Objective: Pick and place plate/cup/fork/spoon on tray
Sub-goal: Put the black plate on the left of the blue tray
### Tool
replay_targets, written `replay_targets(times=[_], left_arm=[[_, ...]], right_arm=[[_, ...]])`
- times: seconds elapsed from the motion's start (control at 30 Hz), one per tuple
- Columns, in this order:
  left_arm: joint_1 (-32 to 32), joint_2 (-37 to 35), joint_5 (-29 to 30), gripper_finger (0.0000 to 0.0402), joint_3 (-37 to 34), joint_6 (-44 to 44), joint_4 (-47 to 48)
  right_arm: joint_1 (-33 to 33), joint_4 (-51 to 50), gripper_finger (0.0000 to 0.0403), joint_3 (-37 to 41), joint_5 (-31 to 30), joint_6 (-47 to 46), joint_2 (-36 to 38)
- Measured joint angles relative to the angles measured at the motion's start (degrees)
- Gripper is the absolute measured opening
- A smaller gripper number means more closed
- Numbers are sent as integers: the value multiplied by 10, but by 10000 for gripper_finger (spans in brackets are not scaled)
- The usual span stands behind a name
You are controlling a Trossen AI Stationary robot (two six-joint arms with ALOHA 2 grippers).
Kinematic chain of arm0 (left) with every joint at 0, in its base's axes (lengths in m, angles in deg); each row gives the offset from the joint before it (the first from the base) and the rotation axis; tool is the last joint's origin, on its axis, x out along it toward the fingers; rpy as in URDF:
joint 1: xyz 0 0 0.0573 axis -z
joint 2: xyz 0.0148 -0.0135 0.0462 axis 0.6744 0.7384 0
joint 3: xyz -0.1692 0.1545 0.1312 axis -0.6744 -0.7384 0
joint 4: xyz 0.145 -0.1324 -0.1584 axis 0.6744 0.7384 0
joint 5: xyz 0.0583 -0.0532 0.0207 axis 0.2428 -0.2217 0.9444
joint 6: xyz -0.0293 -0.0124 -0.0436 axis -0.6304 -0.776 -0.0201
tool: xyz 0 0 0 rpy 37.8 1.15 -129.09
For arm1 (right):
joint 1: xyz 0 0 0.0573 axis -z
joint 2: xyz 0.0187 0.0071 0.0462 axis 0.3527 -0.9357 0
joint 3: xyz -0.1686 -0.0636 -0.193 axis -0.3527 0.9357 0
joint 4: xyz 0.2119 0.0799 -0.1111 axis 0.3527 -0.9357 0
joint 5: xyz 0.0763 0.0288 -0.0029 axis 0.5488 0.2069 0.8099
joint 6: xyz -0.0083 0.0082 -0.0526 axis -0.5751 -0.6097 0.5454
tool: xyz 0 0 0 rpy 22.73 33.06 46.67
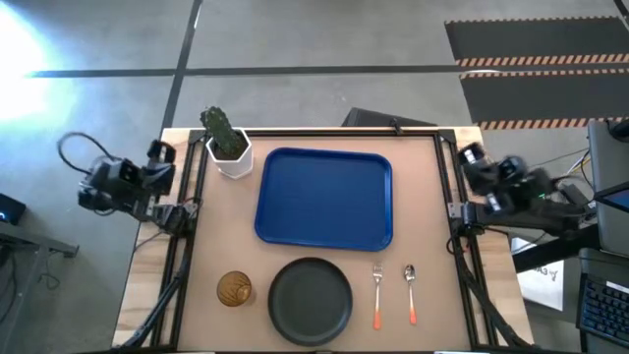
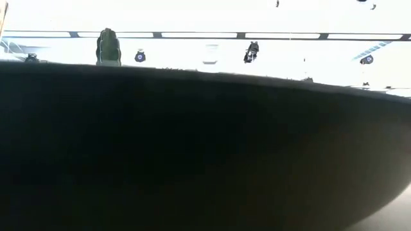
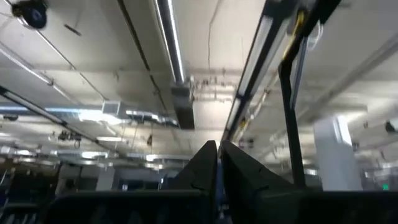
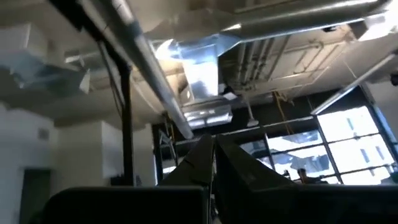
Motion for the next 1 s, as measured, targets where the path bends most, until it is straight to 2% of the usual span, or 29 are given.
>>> replay_targets(times=[0.1,0.23,0.33,0.5,0.67,1.0], left_arm=[[0,62,-5,6,103,3,109],[0,133,-6,6,227,7,255],[0,181,-5,6,287,1,318],[0,226,-3,6,350,0,380],[0,241,-2,6,373,-16,435],[0,218,-2,6,366,-51,488]], right_arm=[[0,-128,9,-122,14,39,-67],[0,-340,9,-278,8,45,-180],[0,-483,9,-379,-3,24,-270],[0,-639,9,-501,-1,-17,-408],[-11,-709,9,-569,23,-31,-531],[-72,-708,9,-601,63,-66,-728]])
